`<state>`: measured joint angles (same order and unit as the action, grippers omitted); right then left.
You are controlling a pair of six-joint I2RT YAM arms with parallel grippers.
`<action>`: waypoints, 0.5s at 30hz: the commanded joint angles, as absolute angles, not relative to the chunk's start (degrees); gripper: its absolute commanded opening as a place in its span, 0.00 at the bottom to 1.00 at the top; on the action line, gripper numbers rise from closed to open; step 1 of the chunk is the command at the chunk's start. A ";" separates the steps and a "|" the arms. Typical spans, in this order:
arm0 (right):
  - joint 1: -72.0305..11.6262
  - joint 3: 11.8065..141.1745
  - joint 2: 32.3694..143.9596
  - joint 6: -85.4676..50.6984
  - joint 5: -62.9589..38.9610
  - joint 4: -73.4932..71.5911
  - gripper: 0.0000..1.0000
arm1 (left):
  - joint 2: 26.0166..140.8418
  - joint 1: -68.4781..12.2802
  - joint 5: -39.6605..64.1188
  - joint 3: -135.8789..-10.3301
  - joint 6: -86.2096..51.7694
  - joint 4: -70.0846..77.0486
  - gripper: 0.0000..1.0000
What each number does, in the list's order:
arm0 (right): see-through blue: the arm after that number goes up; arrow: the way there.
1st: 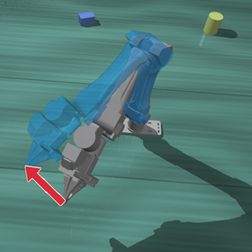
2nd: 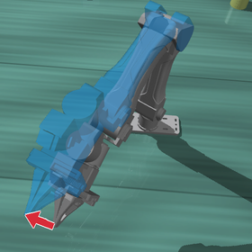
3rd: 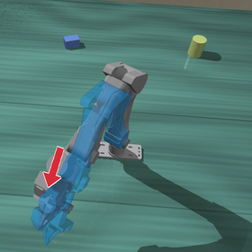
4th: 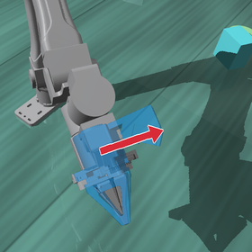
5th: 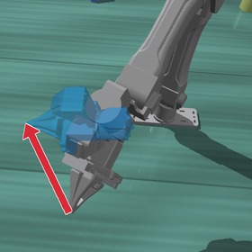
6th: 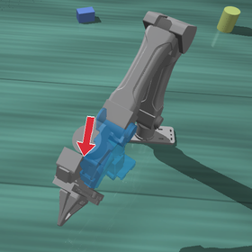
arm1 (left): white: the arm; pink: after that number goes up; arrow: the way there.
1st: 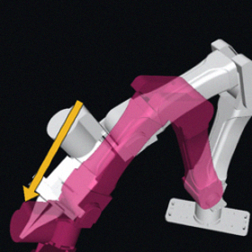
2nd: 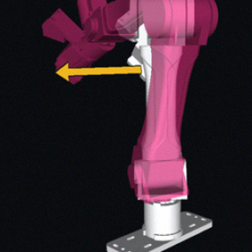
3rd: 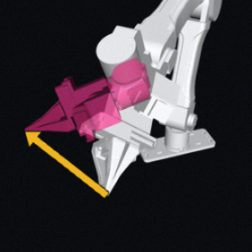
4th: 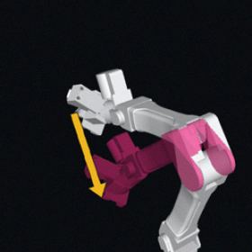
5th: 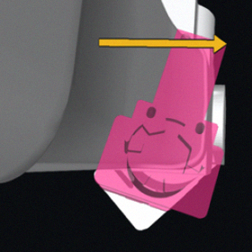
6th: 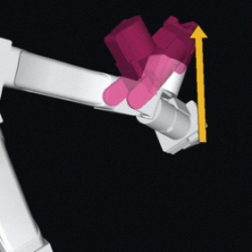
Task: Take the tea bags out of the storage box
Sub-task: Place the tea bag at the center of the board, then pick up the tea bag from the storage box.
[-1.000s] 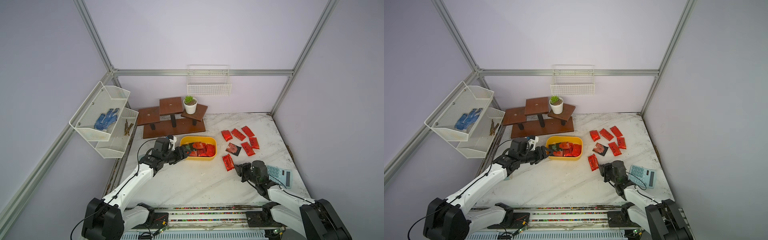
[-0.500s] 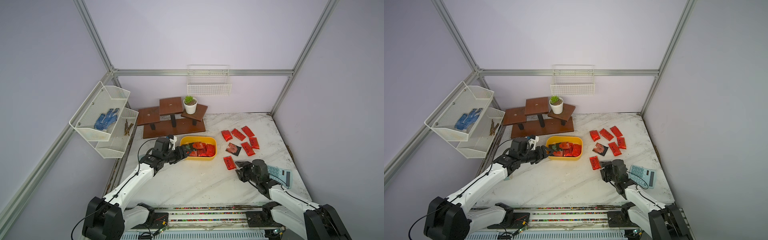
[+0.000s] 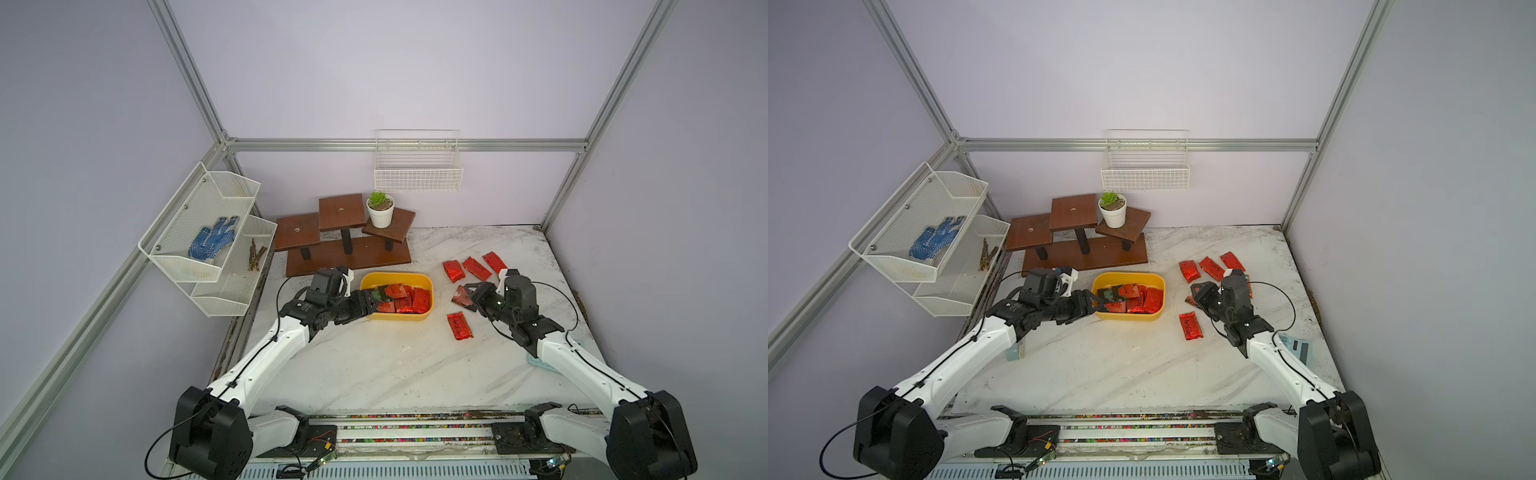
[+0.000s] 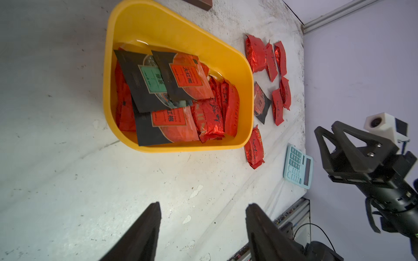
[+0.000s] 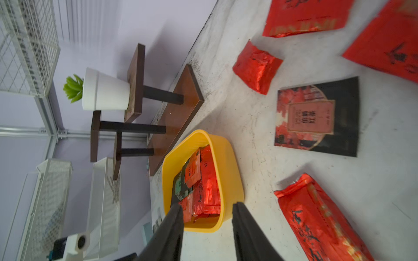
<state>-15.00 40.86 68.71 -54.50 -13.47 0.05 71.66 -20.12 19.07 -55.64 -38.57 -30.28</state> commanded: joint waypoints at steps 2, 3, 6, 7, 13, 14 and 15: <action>-19.18 52.50 76.47 -34.18 -19.64 9.16 0.43 | 75.78 -21.14 11.66 -63.46 -28.30 -40.96 0.63; -21.20 56.59 78.93 -30.50 -19.04 12.58 0.43 | 76.55 -21.18 11.75 -64.12 -27.72 -41.49 0.62; -27.78 67.13 85.96 -20.37 -14.73 22.27 0.43 | 78.10 -21.06 11.95 -65.36 -27.76 -41.28 0.63; -29.58 69.50 87.70 -18.02 -12.99 24.42 0.43 | 78.49 -20.98 11.94 -65.75 -28.05 -41.24 0.64; -36.42 79.23 96.24 -7.75 -3.30 30.33 0.44 | 79.43 -15.73 21.86 -63.62 -30.95 -36.26 0.64; -37.25 80.17 97.15 -6.10 -2.25 30.73 0.45 | 79.07 -14.37 24.38 -62.11 -32.08 -34.27 0.64; -38.19 81.04 98.07 -4.47 -0.77 31.21 0.46 | 78.56 -12.61 27.60 -60.49 -33.37 -31.99 0.64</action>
<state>-36.80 78.13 96.44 -13.50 -7.25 25.19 79.68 -16.16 19.27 -62.85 -31.05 -37.32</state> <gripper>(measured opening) 0.451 0.641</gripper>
